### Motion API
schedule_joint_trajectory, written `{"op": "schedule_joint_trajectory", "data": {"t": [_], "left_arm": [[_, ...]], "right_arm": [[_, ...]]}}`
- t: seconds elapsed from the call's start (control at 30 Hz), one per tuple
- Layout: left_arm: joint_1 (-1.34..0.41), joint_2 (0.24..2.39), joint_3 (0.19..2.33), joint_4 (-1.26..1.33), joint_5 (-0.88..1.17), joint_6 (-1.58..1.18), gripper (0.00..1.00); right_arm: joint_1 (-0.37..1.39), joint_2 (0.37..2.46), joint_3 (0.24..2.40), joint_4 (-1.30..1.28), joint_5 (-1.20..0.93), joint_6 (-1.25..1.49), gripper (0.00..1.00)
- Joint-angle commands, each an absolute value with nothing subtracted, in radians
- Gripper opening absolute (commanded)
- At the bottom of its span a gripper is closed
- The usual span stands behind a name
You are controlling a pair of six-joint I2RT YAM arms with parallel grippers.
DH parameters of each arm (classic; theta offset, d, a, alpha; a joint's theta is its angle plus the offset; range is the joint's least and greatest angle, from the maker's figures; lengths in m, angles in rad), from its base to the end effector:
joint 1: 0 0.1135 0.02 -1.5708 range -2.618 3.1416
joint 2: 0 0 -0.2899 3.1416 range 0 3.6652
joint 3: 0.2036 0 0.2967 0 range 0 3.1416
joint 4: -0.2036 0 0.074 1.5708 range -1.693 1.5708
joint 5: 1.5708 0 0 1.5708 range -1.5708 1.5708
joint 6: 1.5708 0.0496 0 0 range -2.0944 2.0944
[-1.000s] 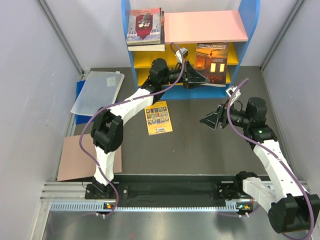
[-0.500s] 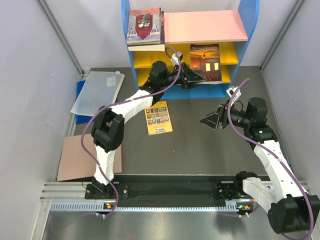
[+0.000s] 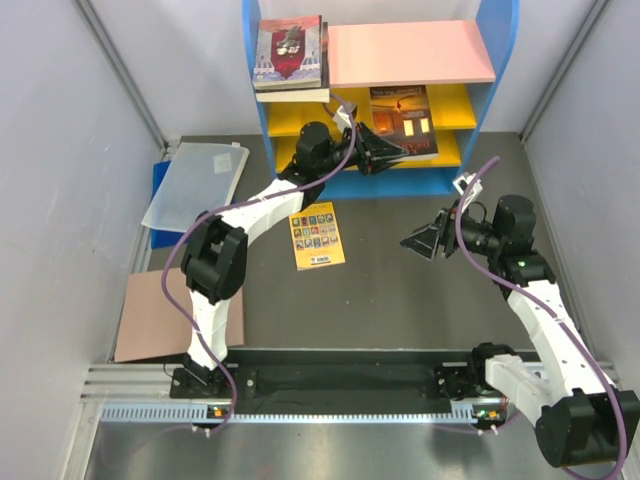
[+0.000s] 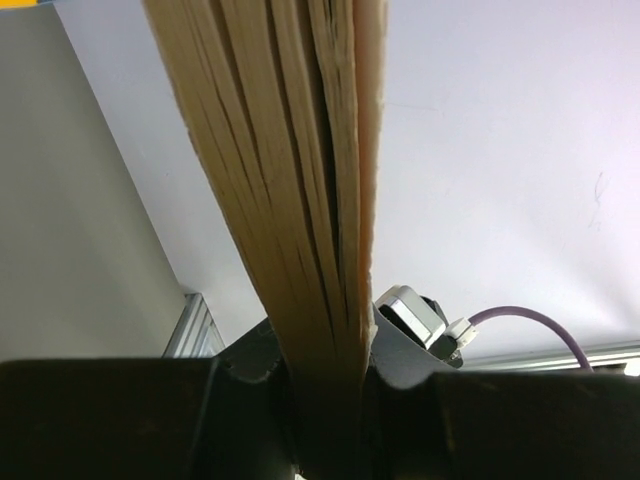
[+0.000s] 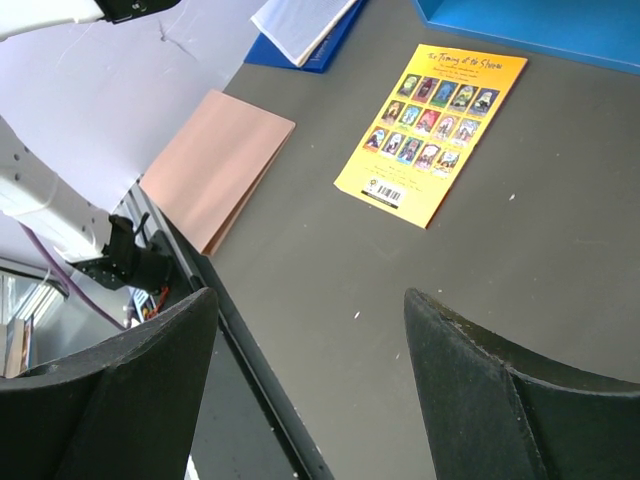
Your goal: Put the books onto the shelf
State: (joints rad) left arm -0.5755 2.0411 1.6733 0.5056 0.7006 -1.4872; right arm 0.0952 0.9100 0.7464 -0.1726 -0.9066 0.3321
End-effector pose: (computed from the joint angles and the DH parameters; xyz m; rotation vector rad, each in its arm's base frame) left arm 0.4481 -0.3289 0.3388 -0.1113 1.8969 -2.0552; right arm 0.2325 0.0614 0.3197 -0.4113 1.8886 1.1446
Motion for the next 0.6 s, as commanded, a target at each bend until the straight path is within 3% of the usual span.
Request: {"op": "schedule_joint_trajectory", "data": {"t": [0.0, 0.23, 0.33, 0.57], "left_arm": [[-0.569, 2.037, 1.712, 0.632, 0.673, -1.505, 0.00], [-0.563, 2.046, 1.776, 0.548, 0.646, -1.453, 0.01], [-0.557, 2.040, 1.767, 0.551, 0.624, -1.459, 0.06], [-0.554, 2.029, 1.755, 0.607, 0.597, -1.463, 0.34]], "right_arm": [[0.080, 0.888, 0.741, -0.156, -0.928, 0.310, 0.75], [0.078, 0.874, 0.730, -0.160, -0.925, 0.308, 0.75], [0.078, 0.871, 0.729, -0.156, -0.919, 0.310, 0.75], [0.077, 0.851, 0.777, -0.199, -0.746, 0.313, 0.74]]}}
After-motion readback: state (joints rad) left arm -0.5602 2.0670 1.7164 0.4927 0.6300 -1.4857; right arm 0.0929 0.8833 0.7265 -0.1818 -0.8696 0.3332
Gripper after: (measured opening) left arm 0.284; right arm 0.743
